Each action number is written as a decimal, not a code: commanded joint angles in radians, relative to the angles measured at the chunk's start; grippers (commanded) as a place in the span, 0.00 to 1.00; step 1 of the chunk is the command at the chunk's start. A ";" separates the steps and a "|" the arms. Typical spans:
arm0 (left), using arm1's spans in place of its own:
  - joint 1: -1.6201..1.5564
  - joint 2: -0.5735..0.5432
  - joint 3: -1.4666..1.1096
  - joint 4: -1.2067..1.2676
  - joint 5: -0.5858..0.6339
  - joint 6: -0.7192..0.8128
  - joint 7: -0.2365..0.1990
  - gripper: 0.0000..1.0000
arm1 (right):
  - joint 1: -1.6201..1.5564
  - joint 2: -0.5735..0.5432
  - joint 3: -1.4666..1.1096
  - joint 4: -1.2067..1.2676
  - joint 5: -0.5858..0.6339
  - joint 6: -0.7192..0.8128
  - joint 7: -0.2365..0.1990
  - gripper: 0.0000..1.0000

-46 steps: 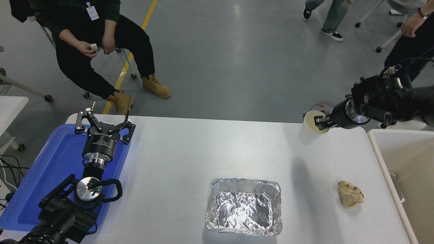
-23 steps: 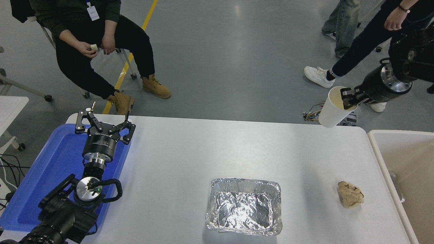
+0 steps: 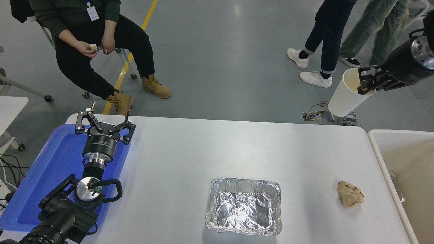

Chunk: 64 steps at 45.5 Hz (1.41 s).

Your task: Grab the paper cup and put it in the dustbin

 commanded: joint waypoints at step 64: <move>0.000 0.000 0.000 0.000 0.000 0.000 -0.001 1.00 | -1.352 0.060 0.438 -1.066 0.031 -0.777 -0.051 0.00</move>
